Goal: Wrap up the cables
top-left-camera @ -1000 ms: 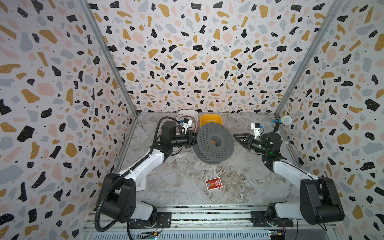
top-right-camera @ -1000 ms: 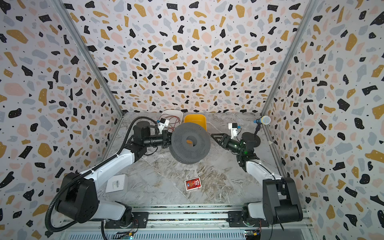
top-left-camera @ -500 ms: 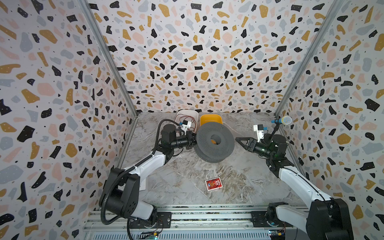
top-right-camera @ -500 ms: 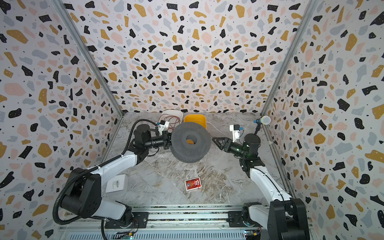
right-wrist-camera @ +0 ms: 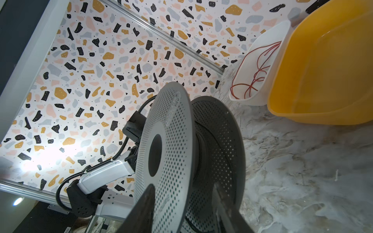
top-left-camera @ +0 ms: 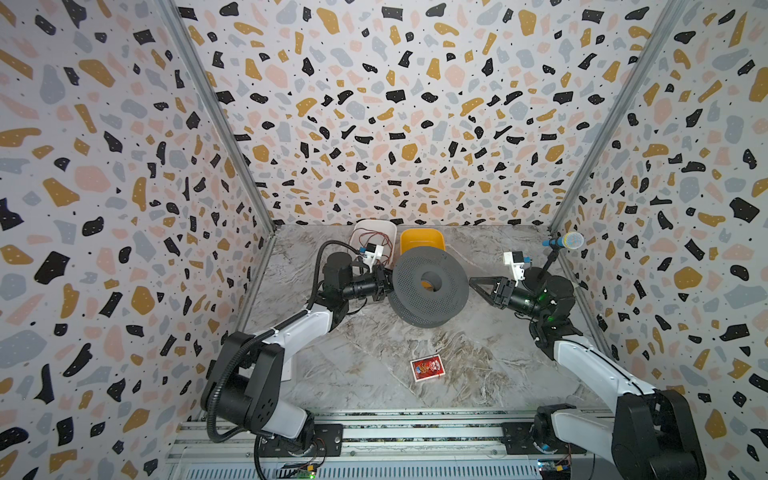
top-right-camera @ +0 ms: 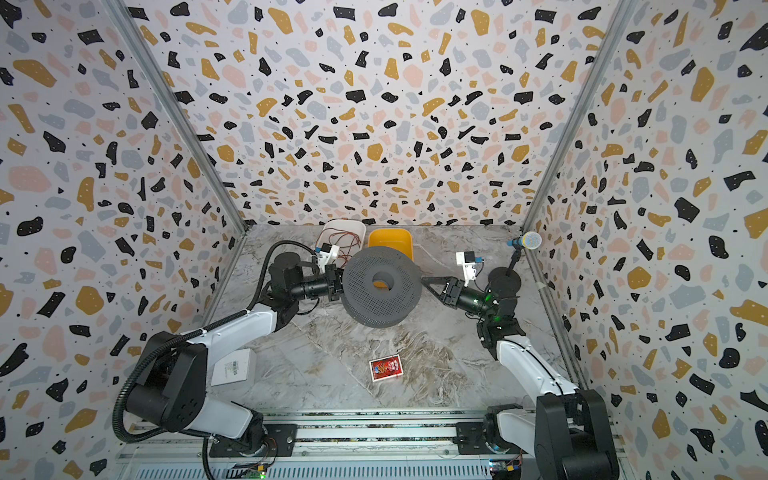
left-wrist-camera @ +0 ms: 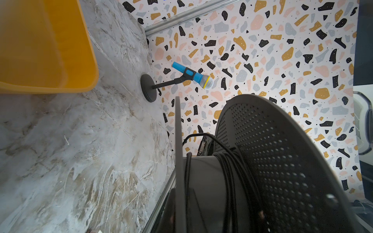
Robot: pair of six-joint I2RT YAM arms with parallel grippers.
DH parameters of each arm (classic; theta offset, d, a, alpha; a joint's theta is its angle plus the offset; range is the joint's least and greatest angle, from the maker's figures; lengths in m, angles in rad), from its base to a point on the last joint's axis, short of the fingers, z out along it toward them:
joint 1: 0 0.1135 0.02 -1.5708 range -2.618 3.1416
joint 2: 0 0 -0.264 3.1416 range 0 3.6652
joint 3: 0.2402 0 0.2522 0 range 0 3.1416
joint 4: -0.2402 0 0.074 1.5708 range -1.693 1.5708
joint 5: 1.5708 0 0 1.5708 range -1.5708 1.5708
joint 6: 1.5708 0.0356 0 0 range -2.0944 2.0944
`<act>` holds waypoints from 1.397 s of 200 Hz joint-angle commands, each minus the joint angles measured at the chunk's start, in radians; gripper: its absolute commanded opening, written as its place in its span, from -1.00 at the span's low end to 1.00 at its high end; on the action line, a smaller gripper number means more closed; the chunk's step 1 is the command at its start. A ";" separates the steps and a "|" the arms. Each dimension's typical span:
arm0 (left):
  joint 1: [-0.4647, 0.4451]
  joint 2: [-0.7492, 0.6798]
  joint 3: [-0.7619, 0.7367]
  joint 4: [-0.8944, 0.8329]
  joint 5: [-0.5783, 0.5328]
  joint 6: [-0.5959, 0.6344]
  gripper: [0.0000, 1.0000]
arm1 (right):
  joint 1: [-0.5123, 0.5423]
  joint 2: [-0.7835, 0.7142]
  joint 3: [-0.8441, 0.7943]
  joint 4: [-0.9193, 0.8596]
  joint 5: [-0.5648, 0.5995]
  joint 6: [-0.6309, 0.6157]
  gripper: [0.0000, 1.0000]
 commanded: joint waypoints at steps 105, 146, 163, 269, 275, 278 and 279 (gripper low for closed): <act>-0.010 0.095 -0.014 0.201 0.035 -0.032 -1.00 | 0.149 0.137 0.010 0.233 0.066 0.178 -0.61; -0.012 0.124 -0.022 0.200 0.026 -0.026 -1.00 | 0.159 0.159 0.008 0.254 0.077 0.206 -0.77; -0.010 0.135 -0.016 0.152 0.014 0.005 -1.00 | 0.159 0.158 0.002 0.250 0.092 0.210 -0.91; -0.012 0.228 0.022 -0.060 -0.013 0.158 -0.59 | 0.091 0.148 -0.056 0.250 0.163 0.264 -1.00; -0.012 0.232 0.021 -0.060 -0.014 0.159 -0.56 | 0.089 0.151 -0.061 0.260 0.164 0.269 -1.00; -0.012 0.234 0.020 -0.060 -0.014 0.160 -0.56 | 0.087 0.153 -0.064 0.268 0.164 0.274 -1.00; -0.012 0.235 0.020 -0.060 -0.014 0.161 -0.56 | 0.087 0.153 -0.065 0.270 0.165 0.275 -1.00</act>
